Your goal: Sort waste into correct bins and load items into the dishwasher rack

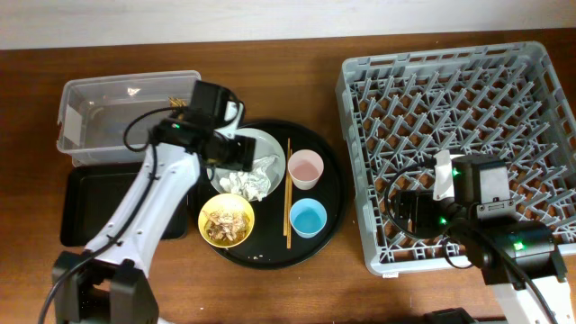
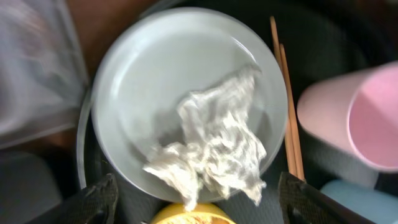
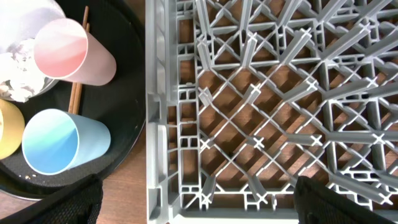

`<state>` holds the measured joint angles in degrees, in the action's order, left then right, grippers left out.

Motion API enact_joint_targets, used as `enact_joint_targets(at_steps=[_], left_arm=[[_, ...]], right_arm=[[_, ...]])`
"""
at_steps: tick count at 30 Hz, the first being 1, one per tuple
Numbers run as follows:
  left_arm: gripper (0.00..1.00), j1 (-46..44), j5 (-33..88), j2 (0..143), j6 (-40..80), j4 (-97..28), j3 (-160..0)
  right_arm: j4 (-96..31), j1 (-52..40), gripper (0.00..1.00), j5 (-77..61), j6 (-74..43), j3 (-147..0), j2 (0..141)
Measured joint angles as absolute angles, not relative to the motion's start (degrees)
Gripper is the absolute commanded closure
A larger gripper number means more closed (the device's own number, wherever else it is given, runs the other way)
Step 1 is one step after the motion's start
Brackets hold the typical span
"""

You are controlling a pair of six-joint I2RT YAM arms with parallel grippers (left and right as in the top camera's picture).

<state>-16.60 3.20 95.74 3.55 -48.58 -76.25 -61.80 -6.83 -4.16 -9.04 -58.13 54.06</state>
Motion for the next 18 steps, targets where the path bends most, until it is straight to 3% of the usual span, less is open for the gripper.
enact_joint_targets(at_steps=[3,5,6,7,8,9,14,18], left_arm=[[0.17,-19.0,0.3,98.1,2.5,-46.8,-70.7],[0.24,-18.9,-0.9,103.4,2.5,-44.8,-70.0],[0.44,-19.0,-1.1,104.9,2.5,-44.2,-69.9],[0.74,-18.9,-1.1,106.5,2.4,-43.3,-69.9],[0.96,-19.0,-1.2,108.2,2.2,-42.1,-69.9],[1.00,-19.0,-1.5,108.8,2.2,-41.7,-69.8],[1.00,-18.1,-1.5,108.1,1.9,-45.8,-74.9],[0.94,-9.8,-3.7,95.9,1.9,-42.4,-82.4]], right_arm=[[-61.9,-6.8,0.01,-4.2,-9.1,-58.1,54.1],[-62.2,-6.8,0.01,-4.1,-9.0,-58.1,54.1],[-62.3,-6.8,0.01,-4.2,-9.1,-58.1,54.1],[-62.3,-6.8,0.01,-4.2,-9.1,-58.1,54.1],[-62.2,-6.8,0.01,-4.2,-9.1,-58.1,54.1],[-62.2,-6.8,0.01,-4.2,-9.1,-58.1,54.1],[-62.3,-6.8,0.01,-4.2,-9.1,-58.2,54.1],[-62.4,-6.8,0.01,-4.2,-9.1,-58.2,54.1]])
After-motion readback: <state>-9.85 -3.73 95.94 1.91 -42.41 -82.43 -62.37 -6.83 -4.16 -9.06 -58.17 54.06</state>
